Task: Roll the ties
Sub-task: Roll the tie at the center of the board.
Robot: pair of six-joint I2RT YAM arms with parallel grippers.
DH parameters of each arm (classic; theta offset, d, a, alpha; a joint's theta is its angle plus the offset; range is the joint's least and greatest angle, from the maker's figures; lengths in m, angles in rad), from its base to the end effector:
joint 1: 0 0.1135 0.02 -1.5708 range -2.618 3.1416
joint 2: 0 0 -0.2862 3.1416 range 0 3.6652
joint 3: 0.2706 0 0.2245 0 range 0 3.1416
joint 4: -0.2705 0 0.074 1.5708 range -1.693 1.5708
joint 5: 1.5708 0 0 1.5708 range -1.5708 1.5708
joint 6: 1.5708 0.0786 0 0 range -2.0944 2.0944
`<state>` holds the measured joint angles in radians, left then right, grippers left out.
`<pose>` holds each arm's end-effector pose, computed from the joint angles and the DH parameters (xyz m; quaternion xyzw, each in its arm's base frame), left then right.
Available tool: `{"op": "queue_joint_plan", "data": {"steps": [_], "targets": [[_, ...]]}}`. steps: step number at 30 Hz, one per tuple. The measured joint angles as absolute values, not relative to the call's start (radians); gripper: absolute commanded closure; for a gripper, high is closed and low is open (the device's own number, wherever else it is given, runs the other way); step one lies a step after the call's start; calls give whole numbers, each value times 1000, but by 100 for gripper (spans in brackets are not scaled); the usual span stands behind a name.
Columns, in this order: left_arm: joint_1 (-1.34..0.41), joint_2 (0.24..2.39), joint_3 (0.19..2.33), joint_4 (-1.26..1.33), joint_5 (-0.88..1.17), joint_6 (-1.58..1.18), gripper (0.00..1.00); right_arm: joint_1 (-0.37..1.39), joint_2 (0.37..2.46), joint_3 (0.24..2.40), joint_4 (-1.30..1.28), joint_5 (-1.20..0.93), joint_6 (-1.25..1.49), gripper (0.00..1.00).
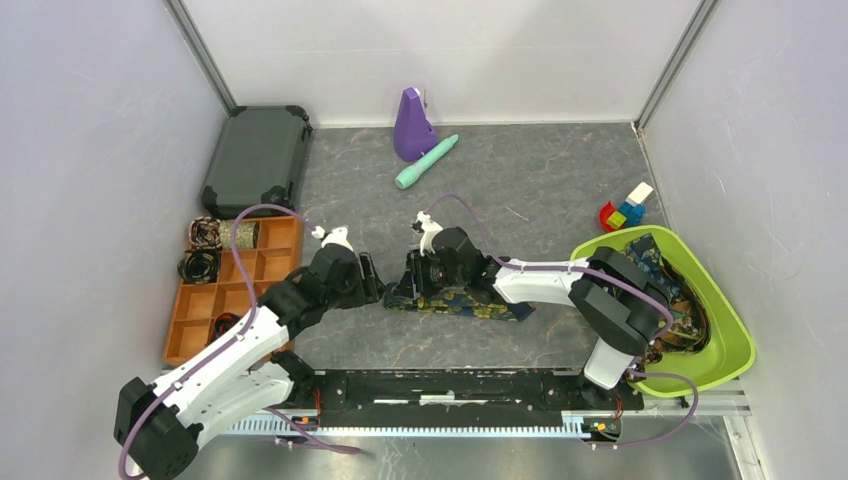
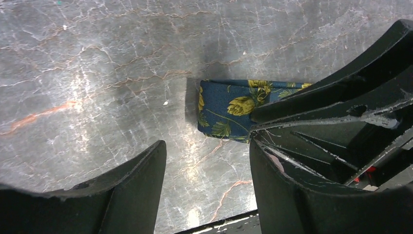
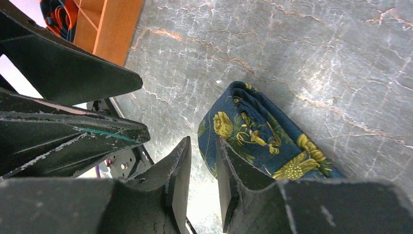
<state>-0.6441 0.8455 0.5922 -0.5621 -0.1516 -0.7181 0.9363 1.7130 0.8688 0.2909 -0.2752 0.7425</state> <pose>0.1340 -0.0858 0.2211 -0.0622 0.9252 -0.1769 0.3300 0.2060 0.3158 0.1964 -0.1502 0.8546 0.4391 0.2331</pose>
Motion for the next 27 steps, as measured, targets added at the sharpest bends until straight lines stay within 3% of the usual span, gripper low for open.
{"op": "queue_joint_plan", "data": {"steps": [18, 27], "targets": [[-640, 961, 527, -354, -68, -713, 29, 896, 1712, 805, 329, -277, 728, 70], [-629, 981, 490, -254, -23, -705, 24, 891, 1709, 772, 373, -277, 729, 71]]}}
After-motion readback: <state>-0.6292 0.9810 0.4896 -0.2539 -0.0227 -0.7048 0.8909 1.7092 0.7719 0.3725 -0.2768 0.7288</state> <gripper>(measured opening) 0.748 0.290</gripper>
